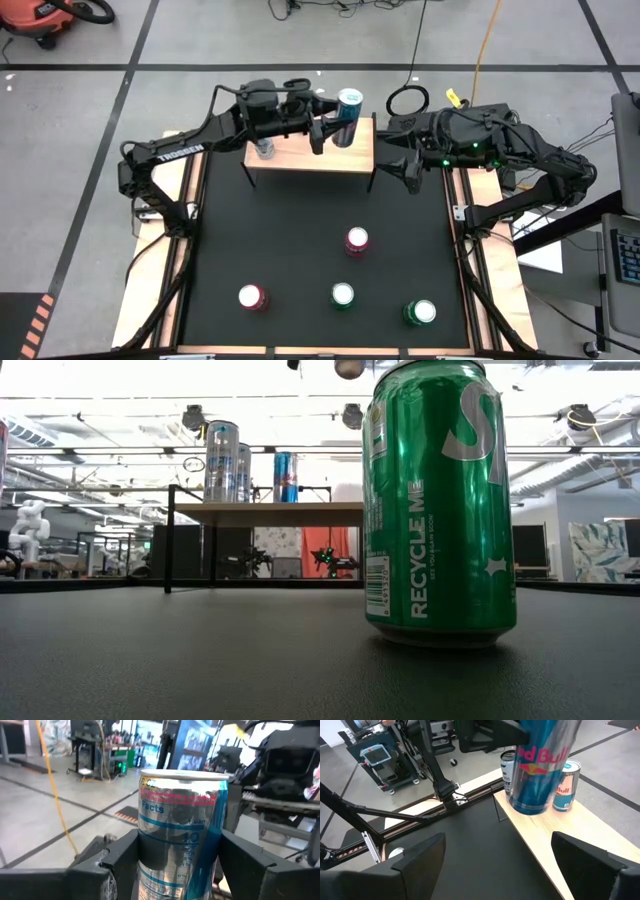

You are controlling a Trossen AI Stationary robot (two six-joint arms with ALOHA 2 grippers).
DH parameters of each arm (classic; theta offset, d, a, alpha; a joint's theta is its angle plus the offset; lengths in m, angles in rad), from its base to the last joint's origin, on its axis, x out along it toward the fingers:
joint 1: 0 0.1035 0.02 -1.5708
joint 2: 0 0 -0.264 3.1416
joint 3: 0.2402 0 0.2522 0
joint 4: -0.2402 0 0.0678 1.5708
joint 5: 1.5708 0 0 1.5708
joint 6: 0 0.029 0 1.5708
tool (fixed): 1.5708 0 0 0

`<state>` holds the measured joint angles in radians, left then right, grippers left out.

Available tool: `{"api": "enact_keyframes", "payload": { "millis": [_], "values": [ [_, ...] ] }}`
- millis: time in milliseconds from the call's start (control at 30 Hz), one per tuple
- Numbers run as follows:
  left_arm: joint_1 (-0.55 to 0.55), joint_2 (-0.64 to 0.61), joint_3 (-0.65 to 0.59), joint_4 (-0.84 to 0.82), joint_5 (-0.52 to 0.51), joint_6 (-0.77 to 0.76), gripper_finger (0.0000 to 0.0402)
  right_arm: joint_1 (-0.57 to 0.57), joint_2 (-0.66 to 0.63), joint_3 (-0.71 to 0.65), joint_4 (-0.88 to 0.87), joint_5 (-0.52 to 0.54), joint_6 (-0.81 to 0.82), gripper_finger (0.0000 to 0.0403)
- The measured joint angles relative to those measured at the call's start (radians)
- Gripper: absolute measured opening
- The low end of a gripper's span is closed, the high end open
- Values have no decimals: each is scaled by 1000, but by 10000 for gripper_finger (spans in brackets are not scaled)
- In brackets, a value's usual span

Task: Place canned beverage on shelf
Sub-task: Put the blue soda can, aligned with the other blue soda can on the shelf

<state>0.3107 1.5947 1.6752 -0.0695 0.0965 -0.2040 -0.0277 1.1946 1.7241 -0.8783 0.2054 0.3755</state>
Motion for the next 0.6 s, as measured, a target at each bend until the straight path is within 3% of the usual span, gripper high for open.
{"api": "enact_keyframes", "payload": {
  "millis": [333, 600],
  "values": [
    [1, 54, 0, 129, -28, -24, 237, 0, 0, -4, -53, 0, -2, 343],
    [0, 73, -1, 90, -29, -25, 237, 0, 0, -29, -59, -1, 4, 343]
  ]
}}
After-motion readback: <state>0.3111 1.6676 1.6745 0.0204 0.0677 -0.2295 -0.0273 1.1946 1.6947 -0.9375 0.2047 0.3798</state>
